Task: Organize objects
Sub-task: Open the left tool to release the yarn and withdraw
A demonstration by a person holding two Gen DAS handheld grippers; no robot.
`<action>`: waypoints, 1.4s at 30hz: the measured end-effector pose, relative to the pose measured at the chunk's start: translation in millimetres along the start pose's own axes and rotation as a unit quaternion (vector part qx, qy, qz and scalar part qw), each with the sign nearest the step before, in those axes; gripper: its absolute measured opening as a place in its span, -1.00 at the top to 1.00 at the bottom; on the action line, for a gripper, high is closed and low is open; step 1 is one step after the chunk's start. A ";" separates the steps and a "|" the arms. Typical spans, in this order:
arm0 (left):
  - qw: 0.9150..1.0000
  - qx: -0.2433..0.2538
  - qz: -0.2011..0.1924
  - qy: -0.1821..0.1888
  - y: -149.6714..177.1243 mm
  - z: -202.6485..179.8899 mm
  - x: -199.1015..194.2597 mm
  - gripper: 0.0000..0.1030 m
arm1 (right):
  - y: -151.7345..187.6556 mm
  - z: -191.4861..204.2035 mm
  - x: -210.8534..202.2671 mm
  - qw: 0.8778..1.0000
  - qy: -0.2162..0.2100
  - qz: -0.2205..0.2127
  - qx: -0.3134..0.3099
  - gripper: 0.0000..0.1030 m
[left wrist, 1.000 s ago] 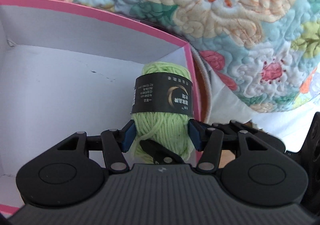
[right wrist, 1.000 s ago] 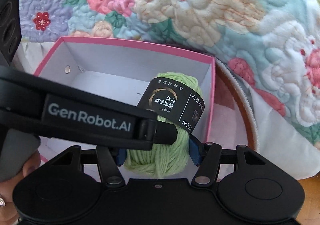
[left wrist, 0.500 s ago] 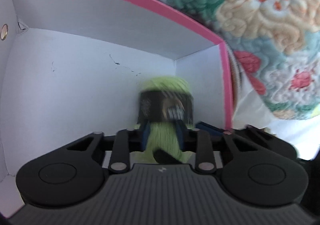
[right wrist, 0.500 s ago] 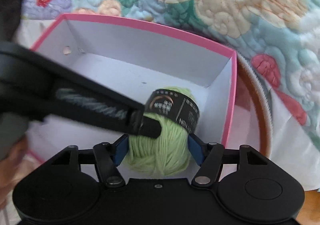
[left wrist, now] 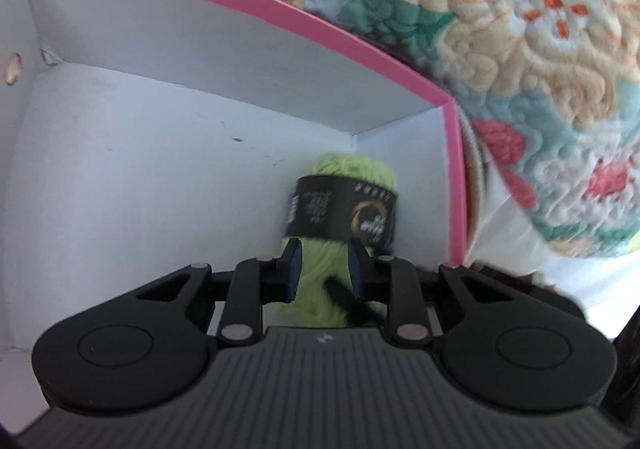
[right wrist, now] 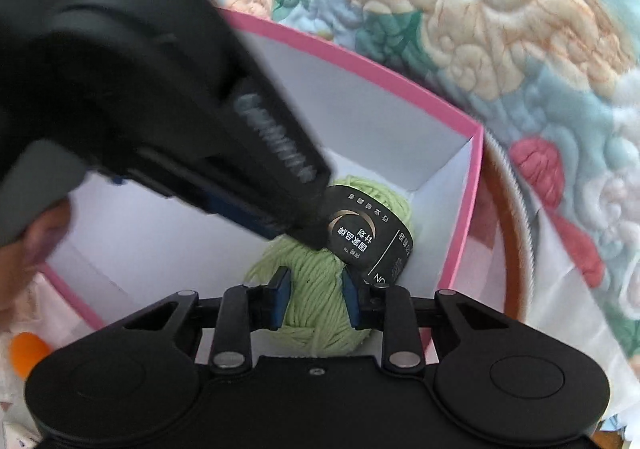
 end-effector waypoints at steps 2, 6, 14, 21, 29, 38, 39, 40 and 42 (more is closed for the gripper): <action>1.000 0.008 0.001 -0.012 2.0 -0.1 -0.7 0.54 | 2.3 -0.2 0.9 1.000 0.020 -0.011 -0.015 0.39; 1.000 0.004 -0.010 -0.022 2.2 -2.4 -6.5 0.54 | -0.9 4.7 7.8 0.997 0.060 -0.040 -0.038 0.40; 0.996 0.033 -0.018 -0.076 8.4 -13.9 -31.3 0.44 | 5.6 -12.7 -6.2 0.999 -0.004 -0.037 0.040 0.28; 0.994 0.057 -0.016 -0.089 42.1 -28.5 -70.5 -0.02 | 45.0 3.2 -57.5 0.987 -0.101 -0.054 0.113 -0.10; 0.987 0.092 -0.031 -0.124 95.4 -44.9 -136.4 -0.38 | 45.2 16.3 -103.9 0.984 -0.108 -0.092 0.110 -0.40; 0.977 0.122 -0.025 -0.172 133.7 -66.1 -215.9 -0.61 | 57.7 35.8 -188.6 0.987 -0.100 -0.109 0.057 -0.55; 0.977 0.122 -0.022 -0.173 139.5 -66.2 -223.8 -0.64 | 60.0 37.9 -196.8 0.988 -0.103 -0.107 0.050 -0.57; 0.977 0.123 -0.020 -0.174 145.1 -66.5 -231.0 -0.66 | 62.5 40.2 -205.2 0.988 -0.105 -0.105 0.043 -0.61; 0.976 0.125 -0.018 -0.175 157.5 -67.0 -244.3 -0.70 | 67.2 44.6 -216.9 0.989 -0.109 -0.095 0.031 -0.64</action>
Point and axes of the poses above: each gripper's, at about its wrist camera, not at the fingertips, and x roughly the way its jaws point, z to its left, y to its underside, the point moved 2 cm from there along x, roughly the way its jaws point, and after that the axes turned 5 degrees about z, right-handed, at the moved point
